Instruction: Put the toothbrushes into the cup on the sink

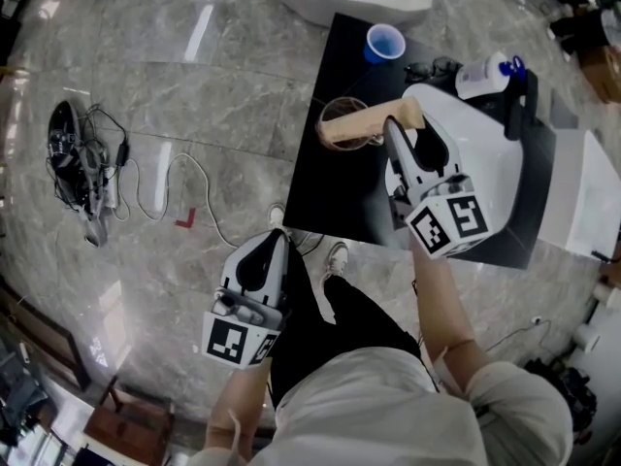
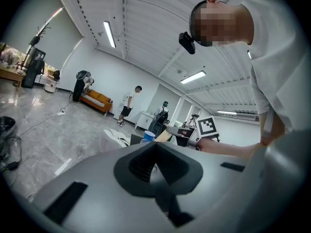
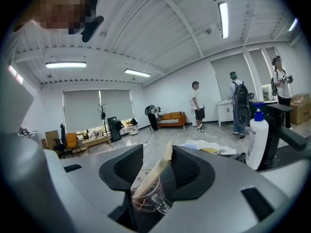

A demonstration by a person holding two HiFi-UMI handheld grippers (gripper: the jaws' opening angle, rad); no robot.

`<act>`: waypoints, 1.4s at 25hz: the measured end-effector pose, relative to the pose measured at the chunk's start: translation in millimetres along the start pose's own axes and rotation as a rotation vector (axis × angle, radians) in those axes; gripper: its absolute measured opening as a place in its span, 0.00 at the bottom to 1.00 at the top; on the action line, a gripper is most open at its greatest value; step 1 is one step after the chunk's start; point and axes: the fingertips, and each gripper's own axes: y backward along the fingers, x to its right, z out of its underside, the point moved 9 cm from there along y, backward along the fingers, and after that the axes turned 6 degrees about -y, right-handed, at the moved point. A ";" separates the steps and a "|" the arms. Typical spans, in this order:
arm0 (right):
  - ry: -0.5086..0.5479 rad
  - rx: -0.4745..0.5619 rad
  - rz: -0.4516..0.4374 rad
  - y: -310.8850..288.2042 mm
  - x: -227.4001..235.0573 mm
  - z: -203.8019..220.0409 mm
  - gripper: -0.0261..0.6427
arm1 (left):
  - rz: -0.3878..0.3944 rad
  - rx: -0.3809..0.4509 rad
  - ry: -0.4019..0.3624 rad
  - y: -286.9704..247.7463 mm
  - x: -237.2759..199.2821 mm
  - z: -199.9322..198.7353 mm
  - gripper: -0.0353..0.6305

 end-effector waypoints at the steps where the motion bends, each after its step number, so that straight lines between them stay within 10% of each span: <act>1: -0.001 -0.004 0.003 0.5 1.6 1.1 0.32 | 0.001 0.002 0.003 -1.3 1.0 0.2 0.06; 35: 0.010 0.036 -0.031 116.7 -1.7 -54.7 0.37 | -0.071 0.152 -0.160 27.3 82.6 -60.5 0.06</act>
